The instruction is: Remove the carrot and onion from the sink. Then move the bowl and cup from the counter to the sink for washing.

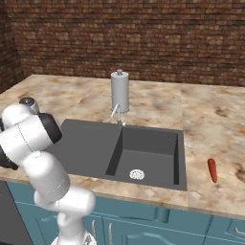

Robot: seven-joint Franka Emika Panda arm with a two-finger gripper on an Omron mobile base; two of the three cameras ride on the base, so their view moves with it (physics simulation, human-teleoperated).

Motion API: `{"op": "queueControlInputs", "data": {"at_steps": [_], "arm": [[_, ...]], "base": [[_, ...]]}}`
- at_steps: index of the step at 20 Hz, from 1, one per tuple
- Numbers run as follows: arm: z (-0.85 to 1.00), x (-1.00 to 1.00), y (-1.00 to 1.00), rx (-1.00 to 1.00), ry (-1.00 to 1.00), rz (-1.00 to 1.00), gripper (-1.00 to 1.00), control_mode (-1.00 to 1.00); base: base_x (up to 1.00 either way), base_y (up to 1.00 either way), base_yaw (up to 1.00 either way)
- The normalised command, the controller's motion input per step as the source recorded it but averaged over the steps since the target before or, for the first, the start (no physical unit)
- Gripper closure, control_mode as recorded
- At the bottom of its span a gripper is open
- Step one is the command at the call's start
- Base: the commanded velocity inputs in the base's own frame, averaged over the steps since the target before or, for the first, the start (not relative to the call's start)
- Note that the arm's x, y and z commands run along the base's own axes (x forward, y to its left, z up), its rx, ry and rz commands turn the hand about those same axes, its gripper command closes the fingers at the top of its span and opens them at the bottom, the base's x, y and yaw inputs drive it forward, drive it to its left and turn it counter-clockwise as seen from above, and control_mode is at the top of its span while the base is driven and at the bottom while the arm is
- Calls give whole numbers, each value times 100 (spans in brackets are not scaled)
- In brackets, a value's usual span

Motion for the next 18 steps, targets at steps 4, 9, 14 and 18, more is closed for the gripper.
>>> {"op": "queueControlInputs", "data": {"at_steps": [4,9,14,18], "arm": [[-6,30,34,0,1,-3,100,-100],[-15,29,36,0,3,-4,100,-100],[-13,30,33,2,3,-6,100,-100],[-14,23,26,2,6,-6,100,-100]], "base": [[0,0,0],[0,0,0],[0,0,0],[0,0,0]]}}
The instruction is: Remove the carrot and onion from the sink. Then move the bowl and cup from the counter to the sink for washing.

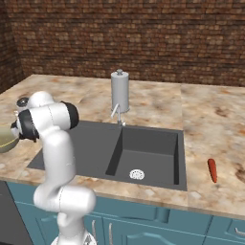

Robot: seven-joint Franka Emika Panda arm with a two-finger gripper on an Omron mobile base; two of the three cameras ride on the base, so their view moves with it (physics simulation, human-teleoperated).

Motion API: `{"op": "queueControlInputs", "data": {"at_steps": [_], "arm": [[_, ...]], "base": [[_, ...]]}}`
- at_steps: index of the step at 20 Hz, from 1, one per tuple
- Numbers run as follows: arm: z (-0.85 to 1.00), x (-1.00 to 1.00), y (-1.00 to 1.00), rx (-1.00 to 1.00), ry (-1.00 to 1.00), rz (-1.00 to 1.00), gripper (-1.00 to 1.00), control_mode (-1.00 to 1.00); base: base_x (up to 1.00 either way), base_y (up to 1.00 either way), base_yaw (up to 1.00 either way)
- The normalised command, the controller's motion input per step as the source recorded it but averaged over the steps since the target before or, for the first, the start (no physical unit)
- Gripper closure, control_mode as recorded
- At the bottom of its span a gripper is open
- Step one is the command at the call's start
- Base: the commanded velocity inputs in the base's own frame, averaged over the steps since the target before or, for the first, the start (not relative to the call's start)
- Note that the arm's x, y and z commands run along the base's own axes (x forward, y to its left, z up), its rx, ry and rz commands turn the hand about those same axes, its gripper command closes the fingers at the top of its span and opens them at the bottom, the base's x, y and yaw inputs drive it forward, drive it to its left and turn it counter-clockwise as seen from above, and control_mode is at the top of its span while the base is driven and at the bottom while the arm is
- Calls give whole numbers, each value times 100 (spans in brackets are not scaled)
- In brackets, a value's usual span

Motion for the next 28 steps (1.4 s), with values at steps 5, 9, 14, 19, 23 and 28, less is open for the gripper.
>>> {"op": "queueControlInputs", "data": {"at_steps": [5,9,14,19,23,28], "arm": [[-17,19,19,1,12,-6,100,-100],[-11,21,9,0,10,-5,100,-100],[-7,24,3,0,8,-4,100,-100],[-6,20,0,0,4,-2,100,-100],[-11,14,1,0,2,-1,100,-100],[-19,10,7,0,2,-2,100,-100]], "base": [[0,0,0],[0,0,0],[0,0,0],[0,0,0],[0,0,0],[0,0,0]]}}
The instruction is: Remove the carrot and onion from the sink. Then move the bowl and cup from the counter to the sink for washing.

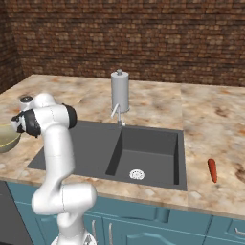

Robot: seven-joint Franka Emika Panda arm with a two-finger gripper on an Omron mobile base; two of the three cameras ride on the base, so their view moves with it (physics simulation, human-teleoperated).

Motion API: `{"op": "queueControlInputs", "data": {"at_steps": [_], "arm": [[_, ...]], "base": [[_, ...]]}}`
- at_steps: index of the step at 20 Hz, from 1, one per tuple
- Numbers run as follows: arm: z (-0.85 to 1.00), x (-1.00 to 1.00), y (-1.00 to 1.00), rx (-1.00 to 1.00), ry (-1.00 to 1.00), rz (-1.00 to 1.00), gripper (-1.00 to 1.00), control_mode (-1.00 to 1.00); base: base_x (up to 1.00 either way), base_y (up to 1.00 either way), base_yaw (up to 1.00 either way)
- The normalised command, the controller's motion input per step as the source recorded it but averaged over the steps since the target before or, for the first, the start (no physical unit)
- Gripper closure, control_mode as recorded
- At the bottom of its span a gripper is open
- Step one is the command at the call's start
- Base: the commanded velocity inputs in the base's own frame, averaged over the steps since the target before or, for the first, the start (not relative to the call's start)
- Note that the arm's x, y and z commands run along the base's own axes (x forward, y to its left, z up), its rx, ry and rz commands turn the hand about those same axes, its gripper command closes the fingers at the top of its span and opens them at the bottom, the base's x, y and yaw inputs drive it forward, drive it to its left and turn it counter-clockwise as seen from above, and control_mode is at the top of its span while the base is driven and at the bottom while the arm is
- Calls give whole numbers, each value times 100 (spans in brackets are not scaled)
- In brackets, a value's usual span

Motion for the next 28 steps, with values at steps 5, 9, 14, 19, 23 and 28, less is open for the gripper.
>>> {"op": "queueControlInputs", "data": {"at_steps": [5,9,14,19,23,28], "arm": [[-16,9,6,0,1,-3,100,-100],[-13,10,2,0,0,-3,100,-100],[-16,7,3,0,2,-3,-100,-100],[-21,0,0,0,7,-3,-100,-100],[-15,0,0,0,6,-3,-100,-100],[-4,-2,0,0,2,-2,-100,-100]], "base": [[0,0,0],[0,0,0],[0,0,0],[0,0,0],[0,0,0],[0,0,0]]}}
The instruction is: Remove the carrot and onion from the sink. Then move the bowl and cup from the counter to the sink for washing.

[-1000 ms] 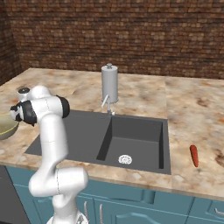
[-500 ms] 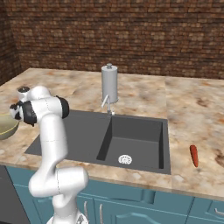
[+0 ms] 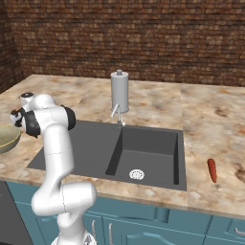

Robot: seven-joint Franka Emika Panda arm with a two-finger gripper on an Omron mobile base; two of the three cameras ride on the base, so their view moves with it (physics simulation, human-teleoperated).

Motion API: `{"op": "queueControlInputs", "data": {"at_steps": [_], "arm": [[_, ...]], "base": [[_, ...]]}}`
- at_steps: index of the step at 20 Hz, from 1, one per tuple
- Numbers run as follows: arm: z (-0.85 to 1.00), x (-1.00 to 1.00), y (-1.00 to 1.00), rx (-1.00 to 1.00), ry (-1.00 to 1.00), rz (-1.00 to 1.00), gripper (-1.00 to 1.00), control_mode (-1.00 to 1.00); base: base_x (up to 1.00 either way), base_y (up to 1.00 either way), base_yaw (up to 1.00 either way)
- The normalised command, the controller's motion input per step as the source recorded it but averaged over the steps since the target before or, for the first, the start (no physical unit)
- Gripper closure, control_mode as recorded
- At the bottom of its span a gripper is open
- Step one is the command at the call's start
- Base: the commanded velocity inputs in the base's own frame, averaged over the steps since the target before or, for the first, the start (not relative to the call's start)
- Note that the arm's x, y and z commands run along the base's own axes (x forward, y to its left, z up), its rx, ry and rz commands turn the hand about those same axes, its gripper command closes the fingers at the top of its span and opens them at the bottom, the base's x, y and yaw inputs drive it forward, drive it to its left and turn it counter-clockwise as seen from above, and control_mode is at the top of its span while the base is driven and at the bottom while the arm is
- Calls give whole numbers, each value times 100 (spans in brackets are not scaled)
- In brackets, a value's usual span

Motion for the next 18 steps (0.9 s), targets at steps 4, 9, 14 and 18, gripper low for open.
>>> {"op": "queueControlInputs", "data": {"at_steps": [4,9,14,18], "arm": [[-4,-13,0,0,1,-5,-100,-100],[-2,-7,0,0,1,-7,-100,-100],[-3,-3,1,0,-4,-5,-100,-100],[0,12,0,-1,0,0,-100,-100]], "base": [[0,0,0],[0,0,0],[0,0,0],[0,0,0]]}}
